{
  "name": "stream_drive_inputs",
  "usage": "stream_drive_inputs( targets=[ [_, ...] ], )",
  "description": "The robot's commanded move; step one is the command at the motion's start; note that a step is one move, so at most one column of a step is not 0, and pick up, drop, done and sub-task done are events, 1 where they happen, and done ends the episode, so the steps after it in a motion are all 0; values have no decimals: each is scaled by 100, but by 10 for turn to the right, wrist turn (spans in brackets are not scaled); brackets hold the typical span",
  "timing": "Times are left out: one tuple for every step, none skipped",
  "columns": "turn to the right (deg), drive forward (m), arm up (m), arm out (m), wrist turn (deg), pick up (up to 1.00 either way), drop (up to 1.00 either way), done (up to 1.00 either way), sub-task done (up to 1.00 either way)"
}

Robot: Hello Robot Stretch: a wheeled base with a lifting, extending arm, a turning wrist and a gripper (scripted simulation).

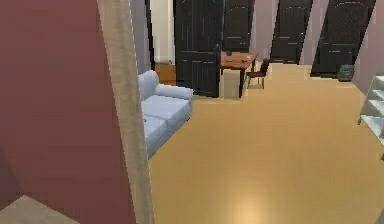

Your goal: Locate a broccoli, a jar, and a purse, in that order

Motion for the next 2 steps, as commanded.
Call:
stream_drive_inputs(
  targets=[
    [0, 10, 0, 0, 0, 0, 0, 0, 0],
    [210, 0, 0, 0, 0, 0, 0, 0, 0]
  ],
)
